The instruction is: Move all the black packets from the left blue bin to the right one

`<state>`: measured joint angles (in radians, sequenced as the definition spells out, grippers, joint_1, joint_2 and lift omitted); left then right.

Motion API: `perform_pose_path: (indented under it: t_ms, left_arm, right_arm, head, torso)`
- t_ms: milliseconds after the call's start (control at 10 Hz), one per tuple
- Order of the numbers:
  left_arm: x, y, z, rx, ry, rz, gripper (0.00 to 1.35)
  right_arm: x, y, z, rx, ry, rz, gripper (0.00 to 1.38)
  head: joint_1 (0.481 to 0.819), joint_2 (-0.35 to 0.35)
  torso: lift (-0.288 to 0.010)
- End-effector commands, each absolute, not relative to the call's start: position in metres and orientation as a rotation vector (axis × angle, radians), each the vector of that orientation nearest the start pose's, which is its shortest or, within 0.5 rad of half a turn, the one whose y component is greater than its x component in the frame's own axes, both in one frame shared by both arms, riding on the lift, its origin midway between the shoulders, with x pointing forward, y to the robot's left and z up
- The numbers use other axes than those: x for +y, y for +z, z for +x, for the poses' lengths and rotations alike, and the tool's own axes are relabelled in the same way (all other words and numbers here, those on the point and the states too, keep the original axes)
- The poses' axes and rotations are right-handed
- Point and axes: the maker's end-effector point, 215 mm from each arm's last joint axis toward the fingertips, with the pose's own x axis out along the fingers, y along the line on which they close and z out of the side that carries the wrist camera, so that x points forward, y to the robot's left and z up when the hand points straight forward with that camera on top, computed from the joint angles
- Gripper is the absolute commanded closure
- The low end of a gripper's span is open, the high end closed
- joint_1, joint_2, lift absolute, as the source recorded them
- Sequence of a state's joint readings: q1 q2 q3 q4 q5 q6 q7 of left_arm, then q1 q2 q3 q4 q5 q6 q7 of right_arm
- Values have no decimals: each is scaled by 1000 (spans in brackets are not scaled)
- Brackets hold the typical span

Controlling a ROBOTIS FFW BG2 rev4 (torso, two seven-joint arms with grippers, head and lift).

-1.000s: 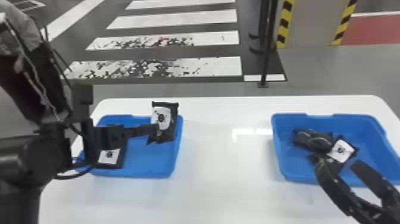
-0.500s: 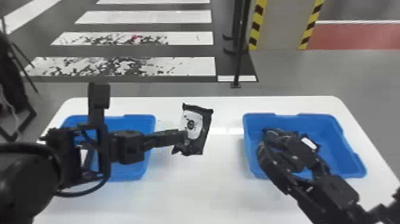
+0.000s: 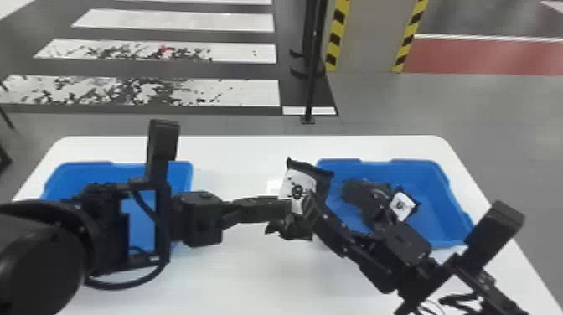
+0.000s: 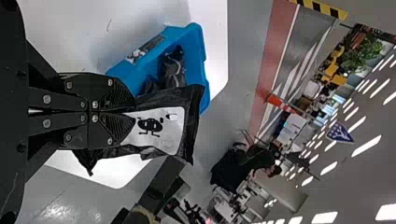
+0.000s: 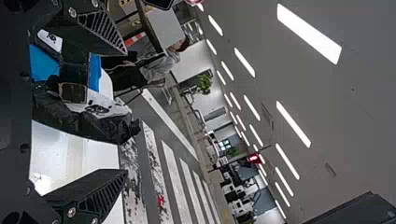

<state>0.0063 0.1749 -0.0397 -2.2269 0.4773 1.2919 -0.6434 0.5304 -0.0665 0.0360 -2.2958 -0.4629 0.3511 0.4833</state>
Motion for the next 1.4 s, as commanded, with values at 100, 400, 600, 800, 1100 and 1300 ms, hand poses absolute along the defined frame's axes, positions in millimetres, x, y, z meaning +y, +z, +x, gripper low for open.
perform_pose_path:
  t_ms: [100, 400, 600, 800, 1100, 1300]
  left_arm:
    - [6, -300, 395, 634, -1075, -332, 1211]
    - [9, -299, 397, 627, -1068, -346, 1211]
    - [9, -297, 397, 621, -1068, -353, 1211]
    - [12, -295, 399, 602, -1060, -371, 1070]
    - [45, -310, 403, 596, -968, -436, 99]
    - [76, -309, 408, 540, -901, -500, 122]
  right_arm:
    - [-75, -277, 409, 87, 668, 452, 163]
    - [-76, -274, 410, 81, 673, 496, 1269]
    - [-72, -276, 409, 86, 679, 513, 1288]
    - [-72, -274, 412, 82, 681, 522, 1288]
    - [-102, -293, 444, 91, 633, 530, 1288]
    - [-164, -304, 480, 83, 530, 475, 1288]
  head:
    - [695, -79]
    - [695, -99]
    - [695, -93]
    - [695, -89]
    - [695, -74]
    - [695, -79]
  torso:
    - [-139]
    - [-139]
    - [-139]
    - [-139]
    - [-139]
    - [-139]
